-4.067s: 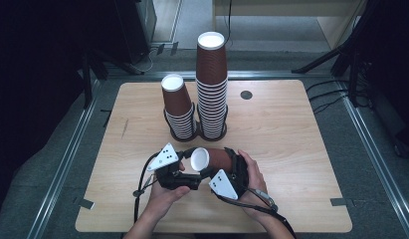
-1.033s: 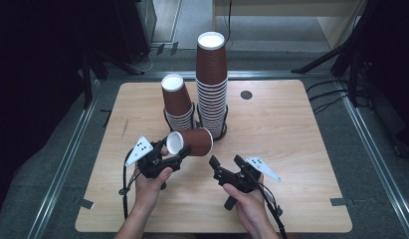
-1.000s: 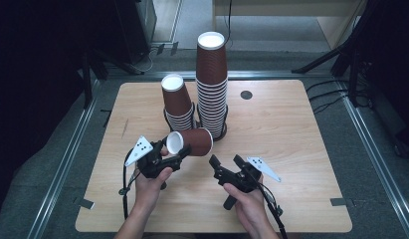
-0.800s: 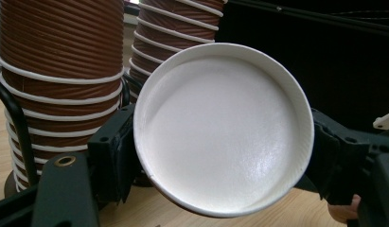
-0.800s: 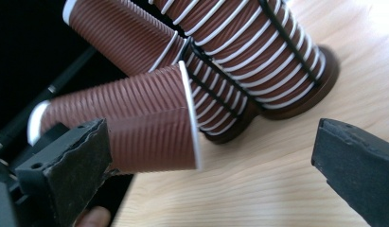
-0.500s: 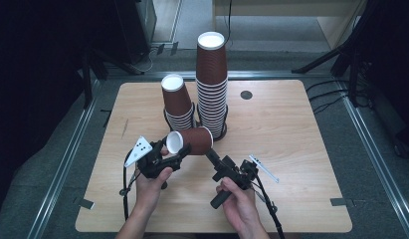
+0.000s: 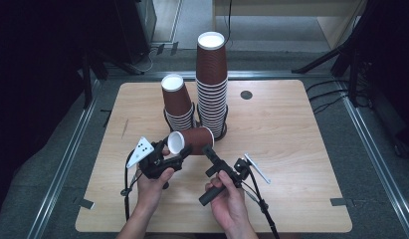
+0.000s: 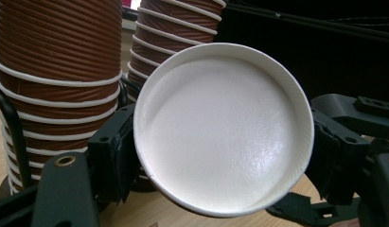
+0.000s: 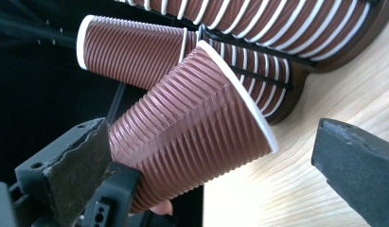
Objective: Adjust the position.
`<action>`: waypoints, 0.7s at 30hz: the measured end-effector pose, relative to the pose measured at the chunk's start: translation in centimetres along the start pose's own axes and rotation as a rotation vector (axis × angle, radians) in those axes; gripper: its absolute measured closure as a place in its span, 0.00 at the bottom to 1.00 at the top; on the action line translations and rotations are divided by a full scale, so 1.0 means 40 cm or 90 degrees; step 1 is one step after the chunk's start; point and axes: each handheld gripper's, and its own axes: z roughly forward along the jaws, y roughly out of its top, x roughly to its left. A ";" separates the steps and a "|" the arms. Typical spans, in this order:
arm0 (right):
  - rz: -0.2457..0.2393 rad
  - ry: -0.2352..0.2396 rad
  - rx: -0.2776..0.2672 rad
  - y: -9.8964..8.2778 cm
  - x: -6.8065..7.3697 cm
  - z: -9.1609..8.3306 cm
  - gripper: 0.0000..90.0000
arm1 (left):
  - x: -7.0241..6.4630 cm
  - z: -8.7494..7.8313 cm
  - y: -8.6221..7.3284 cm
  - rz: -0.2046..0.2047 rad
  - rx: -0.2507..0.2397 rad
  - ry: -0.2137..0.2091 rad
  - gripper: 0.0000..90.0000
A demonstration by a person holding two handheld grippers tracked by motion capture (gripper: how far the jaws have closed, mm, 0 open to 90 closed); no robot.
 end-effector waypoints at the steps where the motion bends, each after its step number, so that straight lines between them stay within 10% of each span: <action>1: 0.013 0.001 -0.002 -0.002 0.001 0.002 0.00 | -0.001 0.001 -0.001 0.000 0.000 -0.001 0.26; 21: 0.177 -0.025 -0.014 -0.017 0.011 0.029 0.00 | -0.009 0.012 -0.010 -0.005 -0.001 -0.011 0.26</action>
